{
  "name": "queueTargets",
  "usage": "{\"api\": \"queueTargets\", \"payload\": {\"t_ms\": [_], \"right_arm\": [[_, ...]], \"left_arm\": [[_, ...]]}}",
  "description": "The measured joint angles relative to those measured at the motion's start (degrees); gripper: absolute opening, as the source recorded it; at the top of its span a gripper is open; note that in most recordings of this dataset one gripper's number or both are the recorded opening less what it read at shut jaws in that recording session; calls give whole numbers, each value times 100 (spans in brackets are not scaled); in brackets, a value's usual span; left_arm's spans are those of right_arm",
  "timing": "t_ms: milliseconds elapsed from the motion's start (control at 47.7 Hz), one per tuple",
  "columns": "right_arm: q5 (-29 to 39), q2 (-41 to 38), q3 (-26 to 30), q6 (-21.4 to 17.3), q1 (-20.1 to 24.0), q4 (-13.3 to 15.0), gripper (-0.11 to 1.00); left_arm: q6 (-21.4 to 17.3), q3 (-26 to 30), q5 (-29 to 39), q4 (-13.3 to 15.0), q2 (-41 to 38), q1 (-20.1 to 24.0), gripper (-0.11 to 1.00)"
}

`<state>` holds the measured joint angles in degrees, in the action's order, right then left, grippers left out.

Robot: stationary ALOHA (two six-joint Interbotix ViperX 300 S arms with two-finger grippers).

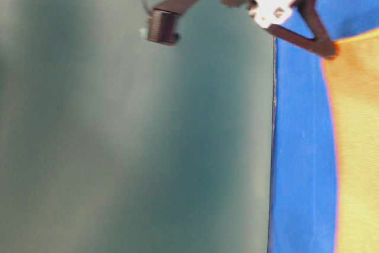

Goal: Fold the orange towel.
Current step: 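Grasp the folded towel's ends with both grippers and lift it, then swing the left gripper's end toward the right, rotating the towel vertical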

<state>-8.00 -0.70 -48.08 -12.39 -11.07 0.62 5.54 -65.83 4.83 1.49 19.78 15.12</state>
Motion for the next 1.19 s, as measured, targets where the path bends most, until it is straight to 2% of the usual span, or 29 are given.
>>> {"api": "queueTargets", "payload": {"t_ms": [230, 461, 733, 880, 1048, 1194], "right_arm": [[606, 914, 0, 9, 9, 0, 3], [835, 1538, 0, 18, 158, 9, 3], [835, 1626, 0, 18, 193, 18, 3], [844, 1626, 0, 9, 176, 9, 3], [844, 1608, 18, 18, -158, 88, 3], [844, 1547, 141, 18, -563, 255, 3]], "left_arm": [[0, 220, 1046, 0, 1380, -158, 3], [9, 220, 1274, 0, 2496, -290, 3], [9, 193, 1274, 0, 2646, -404, 3], [132, 193, 1160, 0, 2584, -466, 3], [202, 193, 712, 0, 2452, -791, 3], [202, 202, 26, -9, 2030, -1204, 3]]}}
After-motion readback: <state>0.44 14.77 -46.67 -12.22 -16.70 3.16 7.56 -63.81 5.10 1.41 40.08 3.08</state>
